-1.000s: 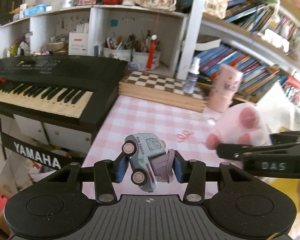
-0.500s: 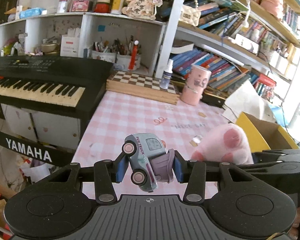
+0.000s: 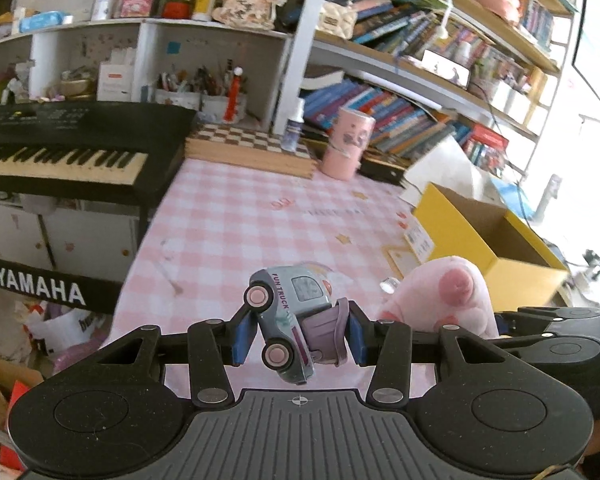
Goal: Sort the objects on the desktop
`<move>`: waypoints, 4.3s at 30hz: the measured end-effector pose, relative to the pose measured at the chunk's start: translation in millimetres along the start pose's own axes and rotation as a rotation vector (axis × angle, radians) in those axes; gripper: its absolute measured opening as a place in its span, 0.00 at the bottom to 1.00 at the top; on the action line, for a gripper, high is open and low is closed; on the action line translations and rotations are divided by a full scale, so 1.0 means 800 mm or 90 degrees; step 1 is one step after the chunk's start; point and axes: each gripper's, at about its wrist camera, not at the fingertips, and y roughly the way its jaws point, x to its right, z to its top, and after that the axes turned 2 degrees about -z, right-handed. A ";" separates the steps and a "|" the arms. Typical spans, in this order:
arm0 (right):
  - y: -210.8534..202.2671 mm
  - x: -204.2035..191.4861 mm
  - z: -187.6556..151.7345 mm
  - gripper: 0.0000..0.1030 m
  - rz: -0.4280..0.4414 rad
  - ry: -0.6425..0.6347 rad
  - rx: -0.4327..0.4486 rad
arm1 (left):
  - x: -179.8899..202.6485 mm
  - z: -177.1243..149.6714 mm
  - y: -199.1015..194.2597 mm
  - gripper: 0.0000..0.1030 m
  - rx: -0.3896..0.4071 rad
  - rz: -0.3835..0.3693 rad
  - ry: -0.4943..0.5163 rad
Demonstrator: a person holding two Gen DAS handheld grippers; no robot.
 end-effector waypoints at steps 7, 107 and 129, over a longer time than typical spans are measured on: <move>-0.032 0.009 -0.029 0.59 -0.038 0.032 -0.004 | 0.020 -0.009 -0.005 0.44 -0.006 -0.043 0.021; 0.038 0.430 0.125 0.88 -0.040 -0.038 0.086 | 0.370 0.063 0.238 0.76 0.051 0.007 0.213; -0.088 0.378 0.021 0.94 -0.174 0.145 0.221 | 0.267 0.039 0.106 0.85 0.154 0.187 0.065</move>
